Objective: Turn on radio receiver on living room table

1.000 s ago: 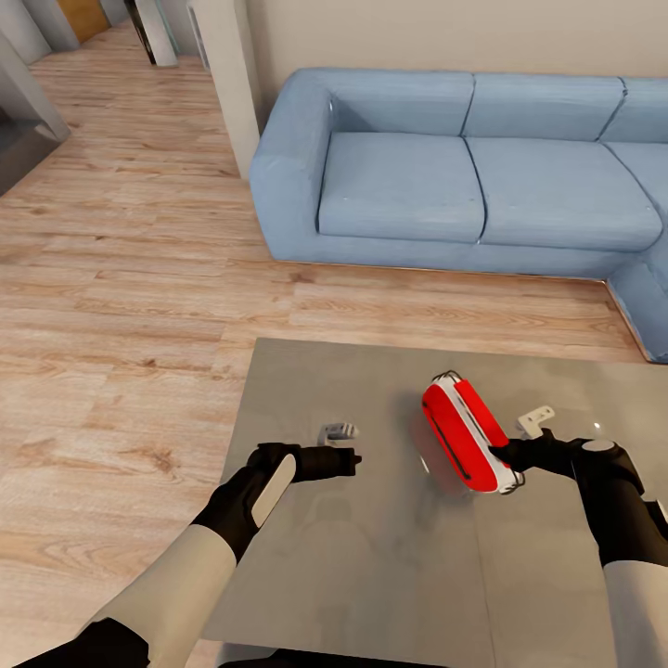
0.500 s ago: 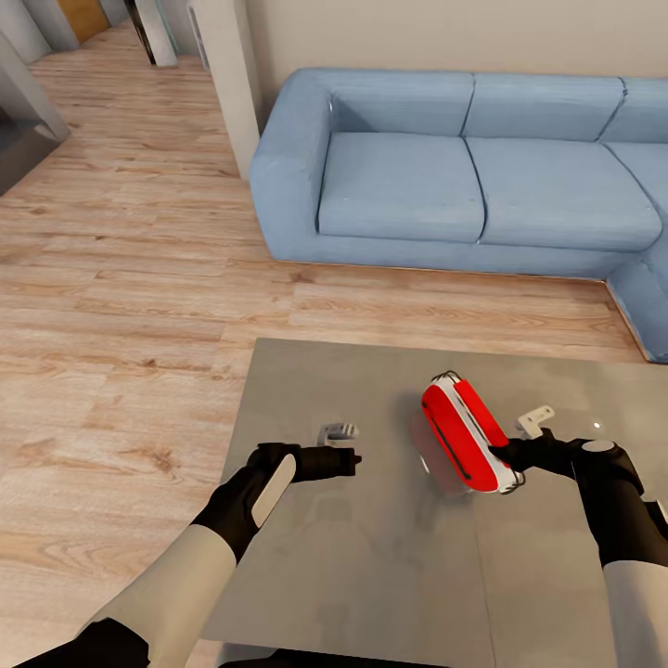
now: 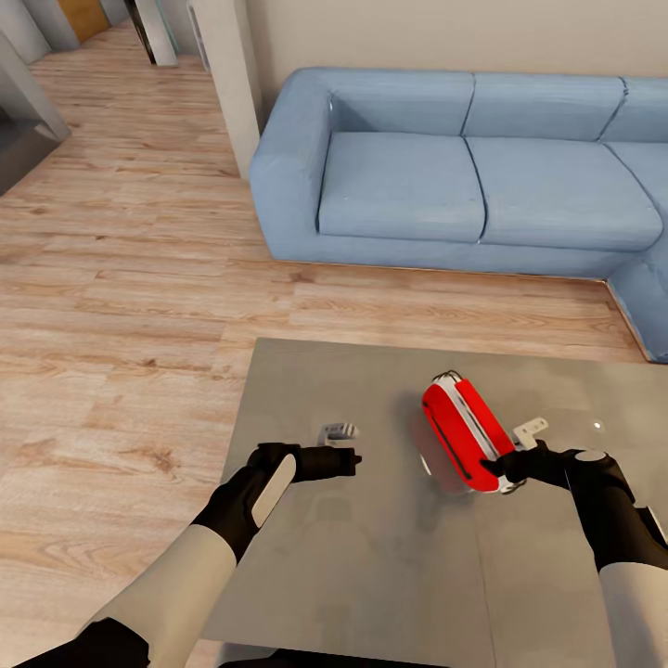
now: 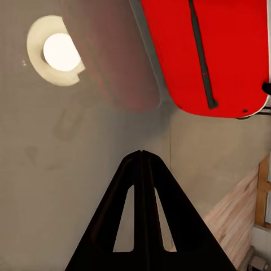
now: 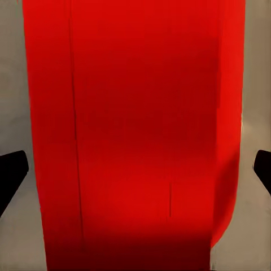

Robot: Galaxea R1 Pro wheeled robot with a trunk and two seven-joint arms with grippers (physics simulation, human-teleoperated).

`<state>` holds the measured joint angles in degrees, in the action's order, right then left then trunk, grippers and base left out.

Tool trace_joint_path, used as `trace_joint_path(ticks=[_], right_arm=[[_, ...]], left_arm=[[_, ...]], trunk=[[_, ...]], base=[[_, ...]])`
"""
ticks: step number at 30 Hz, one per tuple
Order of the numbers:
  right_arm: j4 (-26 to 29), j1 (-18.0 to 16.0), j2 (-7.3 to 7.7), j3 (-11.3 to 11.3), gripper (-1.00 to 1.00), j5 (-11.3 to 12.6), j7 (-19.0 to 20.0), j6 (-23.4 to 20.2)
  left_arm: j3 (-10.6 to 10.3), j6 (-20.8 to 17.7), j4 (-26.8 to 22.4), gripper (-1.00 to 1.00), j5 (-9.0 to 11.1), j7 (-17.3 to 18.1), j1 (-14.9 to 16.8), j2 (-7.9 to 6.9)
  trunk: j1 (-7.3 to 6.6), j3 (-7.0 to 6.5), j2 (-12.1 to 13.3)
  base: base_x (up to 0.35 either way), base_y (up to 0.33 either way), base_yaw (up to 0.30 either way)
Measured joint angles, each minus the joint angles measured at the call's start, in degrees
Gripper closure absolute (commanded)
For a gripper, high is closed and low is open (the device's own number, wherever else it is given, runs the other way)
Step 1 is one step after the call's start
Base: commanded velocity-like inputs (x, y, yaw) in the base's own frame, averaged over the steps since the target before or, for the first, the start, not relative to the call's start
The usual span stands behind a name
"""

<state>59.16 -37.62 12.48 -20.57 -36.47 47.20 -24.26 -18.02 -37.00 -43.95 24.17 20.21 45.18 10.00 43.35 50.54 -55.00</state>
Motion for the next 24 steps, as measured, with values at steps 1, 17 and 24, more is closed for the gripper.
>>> trace_joint_path(ticks=[1, 17, 24], right_arm=[[0.00, 0.00, 0.00, 0.00, -1.00, 0.00, 0.00, 0.00], [5.76, -0.01, 0.09, 0.17, -1.00, -0.15, 1.05, -0.39], [12.10, 0.00, 0.17, 0.26, -1.00, -0.32, 4.99, -1.69]], left_arm=[[0.00, 0.00, 0.00, 1.00, 0.00, 0.00, 0.00, 0.00], [0.00, 0.00, 0.00, 1.00, 0.00, 0.02, 0.00, 0.00], [0.00, 0.00, 0.00, 1.00, 0.00, 1.30, 0.00, 0.00]], trunk=[[0.00, 0.00, 0.00], [0.00, 0.00, 0.00], [0.00, 0.00, 0.00]], base=[[0.000, 0.000, 0.000], [0.000, 0.000, 0.000], [0.000, 0.000, 0.000]])
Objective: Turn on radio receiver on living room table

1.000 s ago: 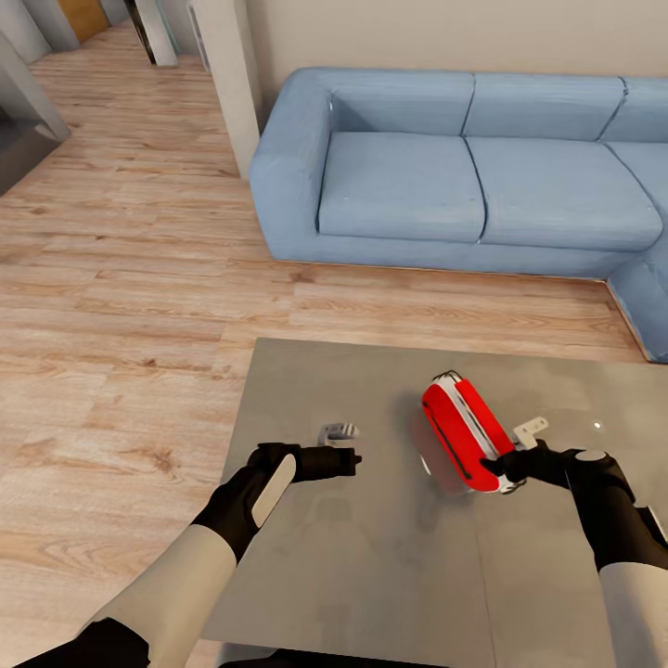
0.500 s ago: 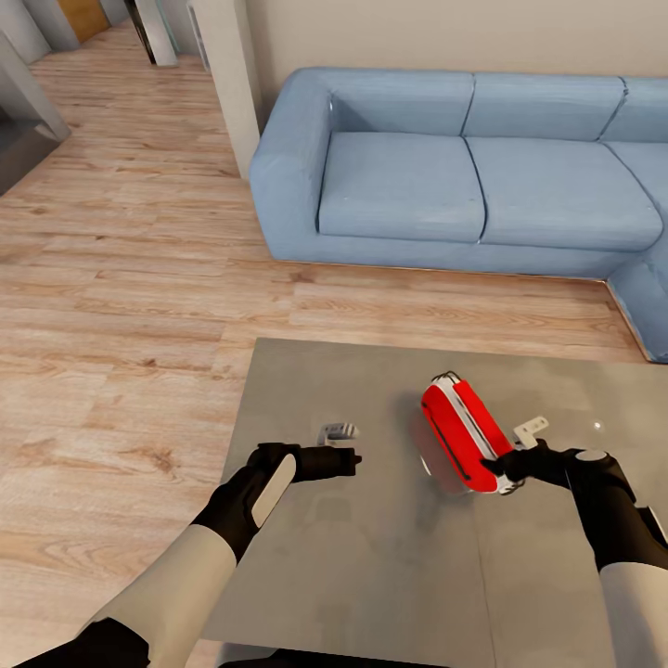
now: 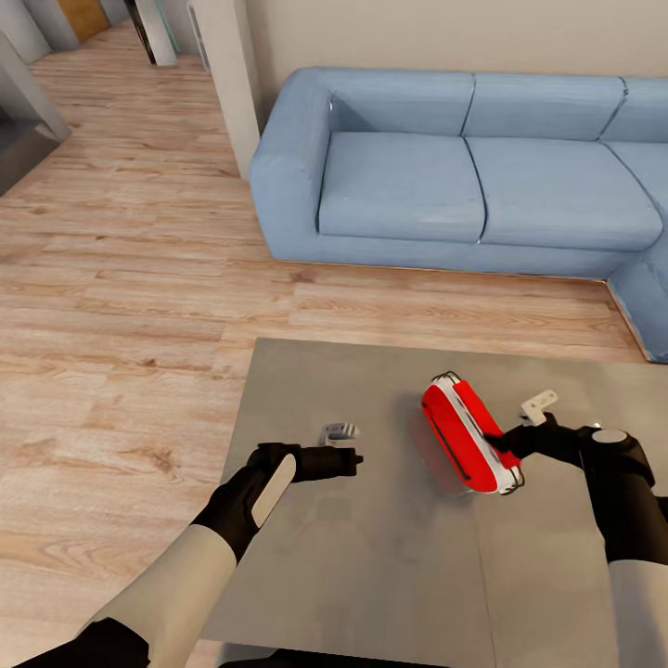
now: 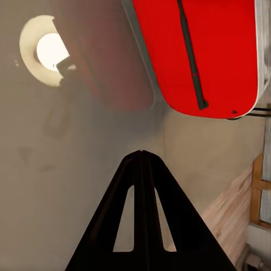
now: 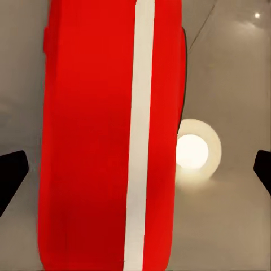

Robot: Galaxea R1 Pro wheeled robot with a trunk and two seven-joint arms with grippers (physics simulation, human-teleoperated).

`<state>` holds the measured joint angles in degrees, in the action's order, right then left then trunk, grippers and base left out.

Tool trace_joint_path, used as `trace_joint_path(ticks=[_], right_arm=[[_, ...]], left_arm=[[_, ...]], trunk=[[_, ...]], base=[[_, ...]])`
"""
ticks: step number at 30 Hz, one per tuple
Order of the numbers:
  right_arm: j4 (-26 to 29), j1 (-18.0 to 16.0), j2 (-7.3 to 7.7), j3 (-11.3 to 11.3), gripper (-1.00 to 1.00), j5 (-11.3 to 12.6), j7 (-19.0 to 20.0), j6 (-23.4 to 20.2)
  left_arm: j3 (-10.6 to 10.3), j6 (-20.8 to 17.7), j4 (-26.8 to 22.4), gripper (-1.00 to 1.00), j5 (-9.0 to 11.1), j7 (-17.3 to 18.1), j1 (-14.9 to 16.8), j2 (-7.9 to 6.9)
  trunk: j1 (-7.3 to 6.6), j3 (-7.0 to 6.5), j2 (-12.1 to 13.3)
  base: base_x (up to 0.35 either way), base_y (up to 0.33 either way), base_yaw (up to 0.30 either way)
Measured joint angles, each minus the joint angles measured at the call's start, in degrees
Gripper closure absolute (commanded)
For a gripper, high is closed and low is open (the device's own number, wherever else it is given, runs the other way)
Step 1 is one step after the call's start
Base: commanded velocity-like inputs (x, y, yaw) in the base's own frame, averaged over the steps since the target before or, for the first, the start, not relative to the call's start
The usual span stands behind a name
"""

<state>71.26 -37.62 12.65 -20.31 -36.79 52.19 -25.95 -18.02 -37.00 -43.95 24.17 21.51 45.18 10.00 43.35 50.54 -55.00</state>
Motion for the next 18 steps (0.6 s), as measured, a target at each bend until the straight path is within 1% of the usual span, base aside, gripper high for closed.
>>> trace_joint_path(ticks=[4, 7, 11, 14, 16, 18], right_arm=[[3.36, 0.00, 0.19, 0.01, -1.00, -0.14, 3.20, -2.24], [5.74, 0.00, 0.39, 0.01, -1.00, -0.22, 4.80, -3.86], [10.08, 0.00, 0.98, -0.01, -1.00, -0.44, 8.37, -7.29], [11.59, 0.00, 1.26, -0.05, -1.00, -0.57, 10.46, -8.74], [12.18, 0.00, 1.73, -0.07, -1.00, -0.65, 11.56, -9.43], [13.02, 0.00, 2.64, -0.07, -1.00, -0.71, 12.31, -9.89]], left_arm=[[0.00, 0.00, 0.00, 1.00, 0.00, 0.22, 0.00, 0.00], [0.00, 0.00, 0.00, 1.00, 0.00, 0.26, 0.00, 0.00], [0.00, 0.00, 0.00, 1.00, 0.00, 0.28, 0.00, 0.00], [0.03, 0.00, -0.02, 1.00, 0.00, 0.28, 0.00, 0.00], [0.08, 0.00, -0.05, 1.00, 0.00, 0.28, 0.00, 0.00], [0.14, 0.00, -0.24, 1.00, 0.00, 0.28, 0.00, 0.00]], trunk=[[0.00, 0.00, 0.00], [0.00, 0.00, 0.00], [0.00, 0.00, 0.00], [0.00, 0.00, 0.00], [0.00, 0.00, 0.00], [0.00, 0.00, 0.00]], base=[[0.000, 0.000, 0.000], [0.000, 0.000, 0.000], [0.000, 0.000, 0.000], [0.000, 0.000, 0.000], [0.000, 0.000, 0.000], [0.000, 0.000, 0.000]])
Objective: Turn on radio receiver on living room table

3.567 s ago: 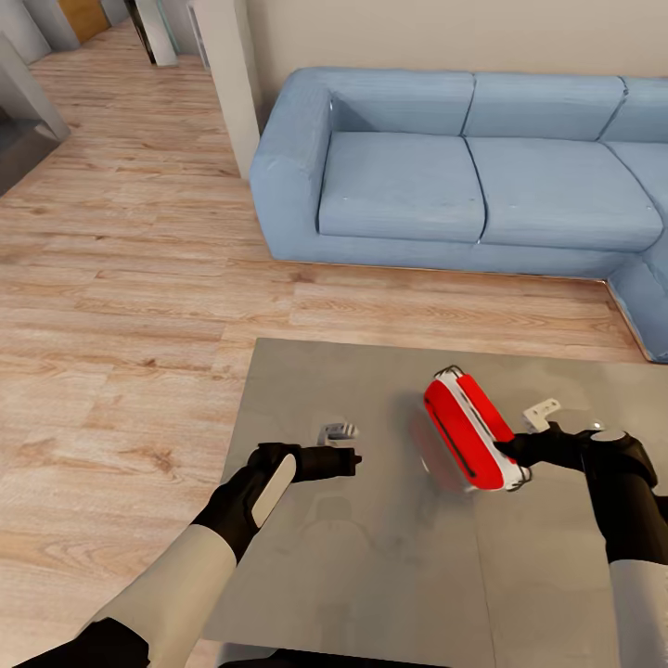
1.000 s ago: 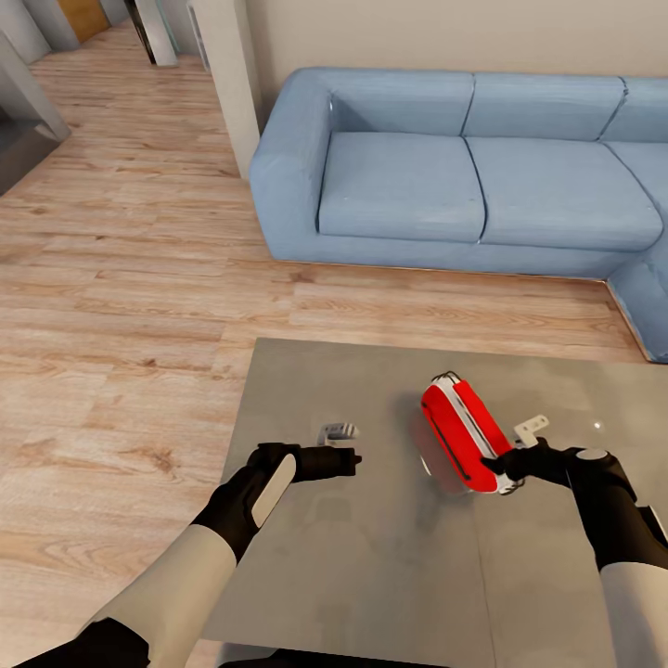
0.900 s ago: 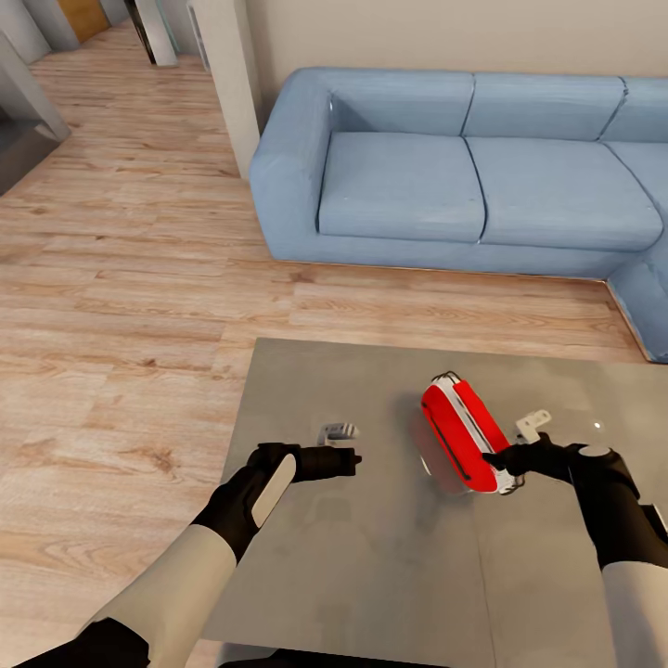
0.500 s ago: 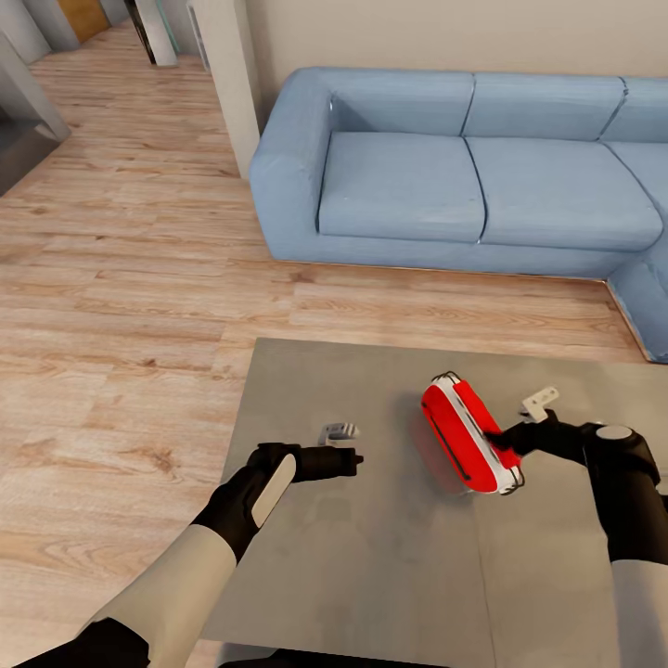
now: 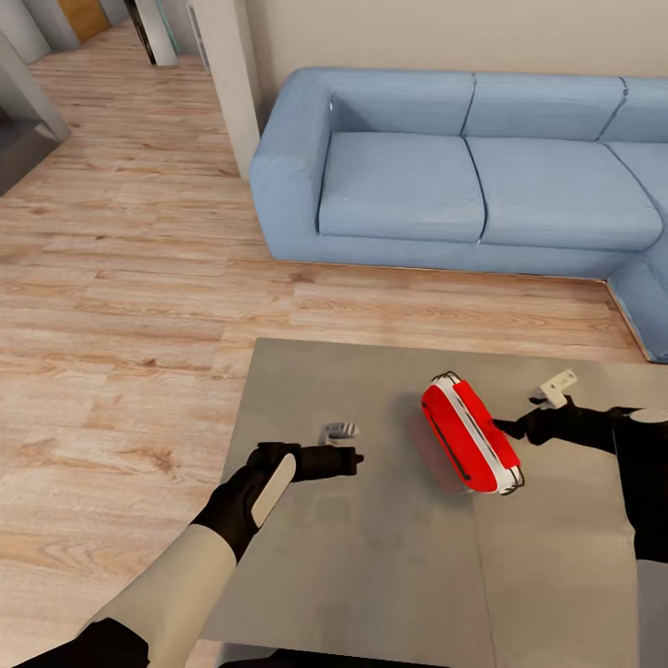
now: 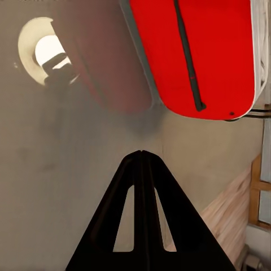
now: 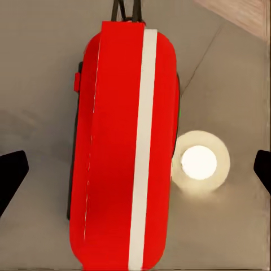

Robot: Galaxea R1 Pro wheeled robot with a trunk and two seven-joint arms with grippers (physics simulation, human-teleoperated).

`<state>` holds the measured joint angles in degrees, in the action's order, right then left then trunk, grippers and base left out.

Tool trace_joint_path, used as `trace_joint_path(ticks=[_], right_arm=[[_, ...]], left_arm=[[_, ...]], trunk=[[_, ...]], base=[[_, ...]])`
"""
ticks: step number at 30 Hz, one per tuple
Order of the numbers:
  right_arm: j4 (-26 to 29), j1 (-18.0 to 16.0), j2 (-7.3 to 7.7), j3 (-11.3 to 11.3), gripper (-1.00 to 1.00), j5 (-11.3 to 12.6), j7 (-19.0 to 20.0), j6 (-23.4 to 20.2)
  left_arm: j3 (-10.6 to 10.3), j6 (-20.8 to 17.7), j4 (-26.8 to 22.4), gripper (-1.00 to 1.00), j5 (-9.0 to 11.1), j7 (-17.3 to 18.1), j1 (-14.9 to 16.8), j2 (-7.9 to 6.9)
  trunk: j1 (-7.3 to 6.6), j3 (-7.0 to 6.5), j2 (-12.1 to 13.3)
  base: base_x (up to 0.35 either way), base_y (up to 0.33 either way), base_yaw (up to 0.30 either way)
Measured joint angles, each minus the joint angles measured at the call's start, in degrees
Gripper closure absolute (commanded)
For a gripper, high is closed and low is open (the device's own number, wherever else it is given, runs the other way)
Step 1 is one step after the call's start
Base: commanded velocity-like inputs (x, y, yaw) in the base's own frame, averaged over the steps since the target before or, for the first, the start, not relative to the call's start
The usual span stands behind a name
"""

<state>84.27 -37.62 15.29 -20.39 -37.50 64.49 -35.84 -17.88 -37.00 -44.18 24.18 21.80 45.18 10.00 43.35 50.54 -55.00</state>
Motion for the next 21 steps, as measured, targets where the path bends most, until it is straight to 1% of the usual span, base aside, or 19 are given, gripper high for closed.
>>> trace_joint_path(ticks=[6, 8, 9, 10, 11, 13, 14, 16, 19, 21], right_arm=[[1.22, 0.35, 3.03, -0.06, -1.00, -0.10, 1.65, -0.32], [1.32, 0.82, 4.53, -0.39, -1.00, -0.75, 2.27, -0.34], [1.32, 1.06, 4.89, -0.64, -1.00, -1.01, 2.37, -0.35], [1.32, 1.64, 5.51, -1.46, -1.00, -1.63, 2.50, -0.32], [1.33, 2.02, 5.79, -2.07, -1.00, -1.98, 2.55, -0.31], [1.38, 3.41, 6.42, -5.22, -1.00, -3.25, 2.68, 0.03], [1.39, 3.74, 6.51, -6.08, -1.00, -3.50, 2.73, 0.12], [1.40, 5.17, 6.76, -8.60, -1.00, -4.39, 3.10, 0.44], [1.41, 7.25, 6.87, -10.54, -1.00, -5.22, 3.51, 1.49], [1.41, 9.42, 6.85, -13.12, -1.00, -5.73, 3.72, 3.72]], left_arm=[[0.01, -0.06, -2.67, 1.00, 0.04, -0.06, 0.00, 0.00], [-0.02, -0.63, -3.87, 1.00, 0.06, -0.08, 0.00, 0.00], [-0.04, -0.99, -4.12, 1.00, 0.04, -0.08, 0.00, 0.00], [-0.07, -1.84, -4.61, 1.00, 0.04, -0.08, 0.00, 0.00], [-0.09, -2.32, -4.87, 1.00, 0.02, -0.08, 0.00, 0.00], [-0.14, -3.67, -6.19, 1.00, 0.03, -0.09, 0.00, 0.00], [-0.16, -3.89, -6.54, 1.00, 0.01, -0.09, 0.00, 0.00], [-0.20, -4.44, -7.62, 1.00, 0.07, -0.09, 0.00, 0.00], [-0.21, -4.73, -8.17, 1.00, 0.07, -0.09, 0.00, 0.00], [-0.22, -4.84, -8.40, 1.00, 0.06, -0.09, -0.02, 0.00]], trunk=[[0.00, 0.00, 0.00], [0.00, 0.00, 0.00], [0.00, 0.00, 0.00], [0.00, 0.00, 0.00], [0.00, 0.00, 0.00], [0.00, 0.00, 0.00], [0.00, 0.00, 0.00], [0.00, 0.00, 0.00], [0.00, 0.00, 0.00], [0.00, 0.00, 0.00]], base=[[0.000, 0.000, 0.000], [0.000, 0.000, 0.000], [0.000, 0.000, 0.000], [0.000, 0.000, 0.000], [0.000, 0.000, 0.000], [0.000, 0.000, 0.000], [0.000, 0.000, 0.000], [0.000, 0.000, 0.000], [0.000, 0.000, 0.000], [0.000, 0.000, 0.000]])
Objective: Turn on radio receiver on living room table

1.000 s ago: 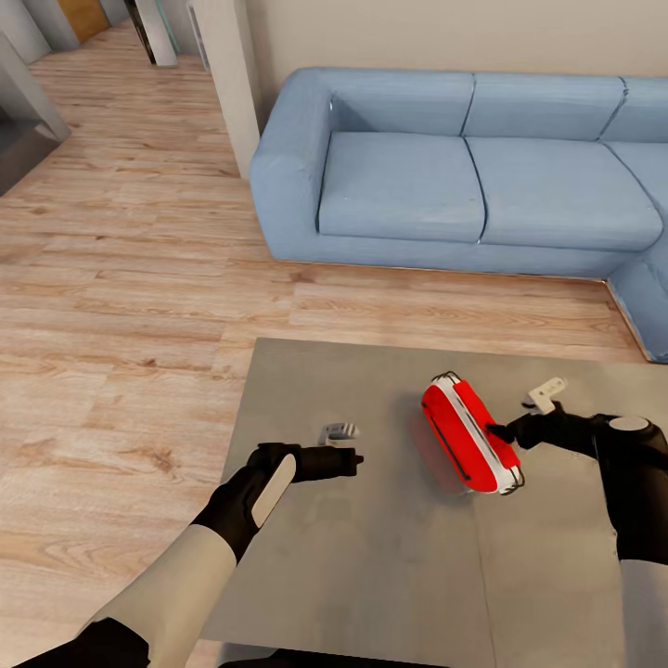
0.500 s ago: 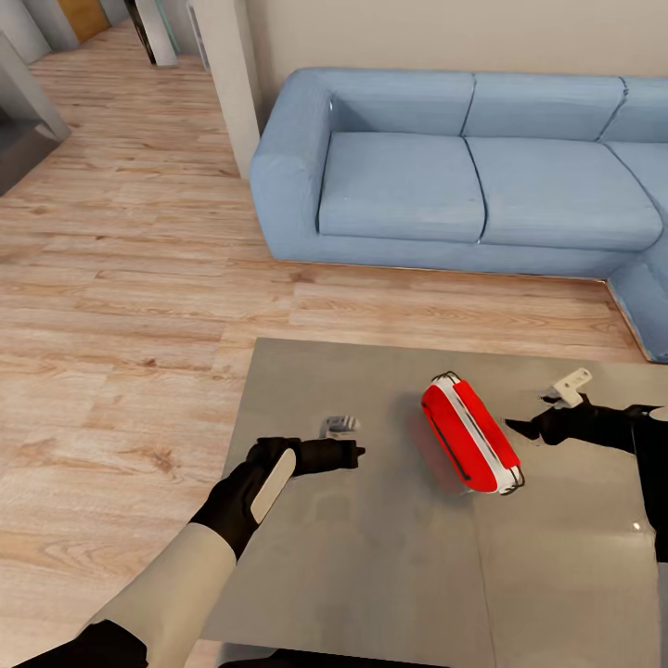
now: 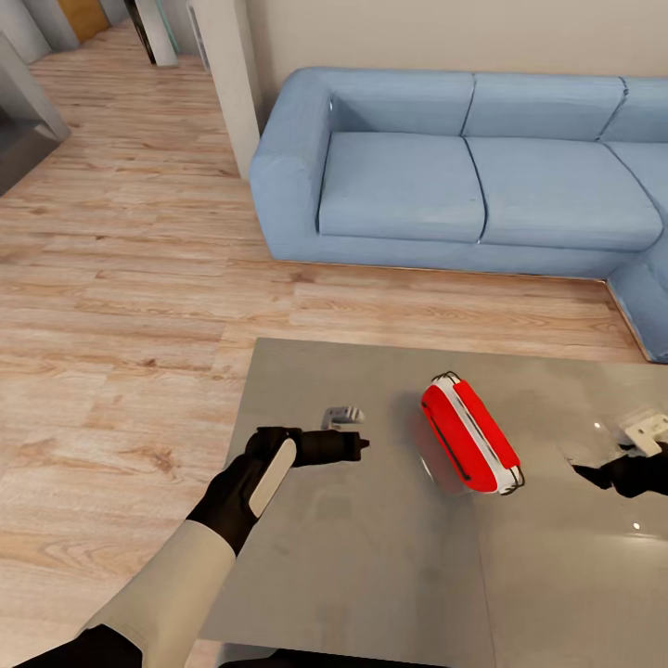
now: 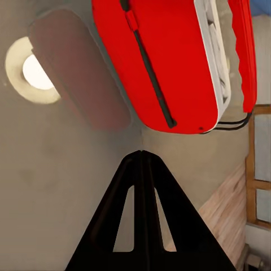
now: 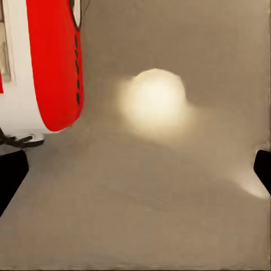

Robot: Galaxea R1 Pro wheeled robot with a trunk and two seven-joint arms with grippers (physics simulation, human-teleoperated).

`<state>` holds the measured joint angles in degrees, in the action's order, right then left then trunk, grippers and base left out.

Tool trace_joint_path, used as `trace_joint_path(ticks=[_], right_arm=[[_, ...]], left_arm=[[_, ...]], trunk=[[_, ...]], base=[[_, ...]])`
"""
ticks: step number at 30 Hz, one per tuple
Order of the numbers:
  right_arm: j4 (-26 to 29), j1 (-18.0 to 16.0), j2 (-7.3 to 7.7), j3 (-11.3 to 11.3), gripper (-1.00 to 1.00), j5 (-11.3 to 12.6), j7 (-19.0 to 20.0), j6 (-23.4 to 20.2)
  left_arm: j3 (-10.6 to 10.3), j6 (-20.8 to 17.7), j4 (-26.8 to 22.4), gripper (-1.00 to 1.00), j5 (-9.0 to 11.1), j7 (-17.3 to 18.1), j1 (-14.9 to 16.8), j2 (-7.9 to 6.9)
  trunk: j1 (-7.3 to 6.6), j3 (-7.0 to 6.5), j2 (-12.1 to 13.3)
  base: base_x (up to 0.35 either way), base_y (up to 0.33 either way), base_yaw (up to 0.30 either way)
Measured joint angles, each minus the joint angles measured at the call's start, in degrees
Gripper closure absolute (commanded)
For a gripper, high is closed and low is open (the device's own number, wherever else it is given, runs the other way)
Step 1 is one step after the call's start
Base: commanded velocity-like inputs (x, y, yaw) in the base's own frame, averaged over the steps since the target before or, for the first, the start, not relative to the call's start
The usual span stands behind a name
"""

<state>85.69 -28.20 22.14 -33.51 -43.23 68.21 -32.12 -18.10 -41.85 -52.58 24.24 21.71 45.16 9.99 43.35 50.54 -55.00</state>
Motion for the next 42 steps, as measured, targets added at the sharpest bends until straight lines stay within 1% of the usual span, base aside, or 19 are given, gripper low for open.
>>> trace_joint_path(ticks=[1, 3, 6, 8, 12, 17, 21, 37, 42], right_arm=[[0.00, 1.42, -0.03, -2.29, -1.00, -0.24, 0.08, 1.83], [-0.04, 2.70, -0.11, -5.08, -1.00, -0.44, 0.15, 3.43], [-0.07, 3.30, -0.15, -6.73, -1.00, -0.57, 0.22, 4.16], [-0.08, 3.44, -0.17, -7.12, -1.00, -0.60, 0.23, 4.34], [-0.08, 3.56, -0.40, -7.45, -1.00, -0.62, 0.27, 4.41], [-0.08, 3.59, -0.74, -7.52, -1.00, -0.69, 1.25, 4.31], [-0.11, 3.59, -0.81, -7.53, -1.00, -0.65, 1.68, 4.27], [-0.25, 3.60, -0.95, -7.54, -1.00, -0.63, 1.92, 4.25], [-0.54, 3.59, -1.03, -7.54, -1.00, -0.71, 1.92, 4.41]], left_arm=[[0.00, -0.06, -0.05, 1.00, 0.01, 0.00, -0.04, 0.00], [0.00, -0.21, -0.06, 1.00, 0.01, -0.03, -0.06, 0.00], [-0.01, -0.93, -0.10, 1.00, -0.02, -0.06, -0.06, 0.00], [-0.02, -1.24, -0.11, 1.00, -0.04, -0.07, -0.07, 0.00], [-0.13, -1.91, -0.14, 1.00, -0.05, -0.08, -0.06, 0.00], [-0.23, -4.22, -0.15, 1.00, -0.13, -0.09, -0.07, 0.00], [-0.26, -4.90, -0.19, 1.00, -0.18, -0.09, -0.07, 0.00], [-0.28, -5.12, -0.18, 1.00, -0.14, -0.09, -0.07, 0.00], [-0.27, -5.09, -0.14, 1.00, -0.07, -0.09, -0.07, 0.00]], trunk=[[0.00, 0.00, 0.00], [0.00, 0.00, 0.00], [0.00, 0.00, 0.00], [0.00, 0.00, 0.00], [0.00, 0.00, 0.00], [0.00, 0.00, 0.00], [0.00, 0.00, 0.00], [0.00, 0.00, 0.00], [0.00, 0.00, 0.00]], base=[[0.000, 0.000, 0.000], [0.000, 0.000, 0.000], [0.000, 0.000, 0.000], [0.000, 0.000, 0.000], [-0.121, 0.000, 0.000], [-0.296, 0.000, 0.000], [-0.335, 0.000, 0.000], [-0.344, 0.000, 0.000], [-0.256, 0.000, 0.000]])
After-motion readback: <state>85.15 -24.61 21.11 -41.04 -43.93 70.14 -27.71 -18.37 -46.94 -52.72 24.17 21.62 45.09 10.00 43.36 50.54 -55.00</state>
